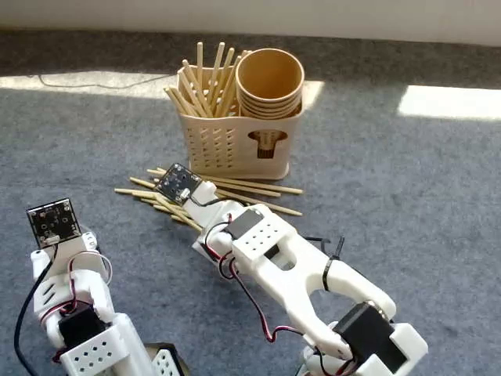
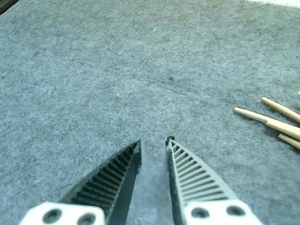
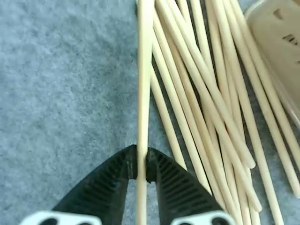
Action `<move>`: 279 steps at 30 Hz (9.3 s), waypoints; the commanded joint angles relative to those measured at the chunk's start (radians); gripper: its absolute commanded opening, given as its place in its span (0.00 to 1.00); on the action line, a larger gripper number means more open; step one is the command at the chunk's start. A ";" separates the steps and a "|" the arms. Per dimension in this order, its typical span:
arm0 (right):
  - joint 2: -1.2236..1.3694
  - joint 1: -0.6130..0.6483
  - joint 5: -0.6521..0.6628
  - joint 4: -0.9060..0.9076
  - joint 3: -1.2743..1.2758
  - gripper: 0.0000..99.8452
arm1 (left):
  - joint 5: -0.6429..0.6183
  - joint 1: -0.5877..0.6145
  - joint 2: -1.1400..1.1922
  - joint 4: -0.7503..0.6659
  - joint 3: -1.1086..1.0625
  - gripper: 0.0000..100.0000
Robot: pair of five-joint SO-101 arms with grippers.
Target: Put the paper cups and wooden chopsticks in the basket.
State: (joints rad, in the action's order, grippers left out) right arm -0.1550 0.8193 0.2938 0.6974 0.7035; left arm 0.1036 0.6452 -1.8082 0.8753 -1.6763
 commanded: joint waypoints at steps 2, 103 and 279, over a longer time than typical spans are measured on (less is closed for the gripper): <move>-0.005 -0.012 0.003 0.007 -0.012 0.01 | 0.008 -0.018 -0.002 -0.018 -0.019 0.09; -0.797 -0.114 -0.250 -0.582 -0.088 0.00 | 0.009 -0.018 -0.001 -0.018 -0.019 0.09; -0.496 -0.283 -0.334 -0.975 -0.208 0.00 | 0.009 -0.019 -0.001 -0.018 -0.019 0.09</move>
State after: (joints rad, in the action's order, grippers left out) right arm -0.7043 0.5846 -0.0361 -0.1864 0.5117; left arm 0.1036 0.6452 -1.8082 0.8753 -1.6763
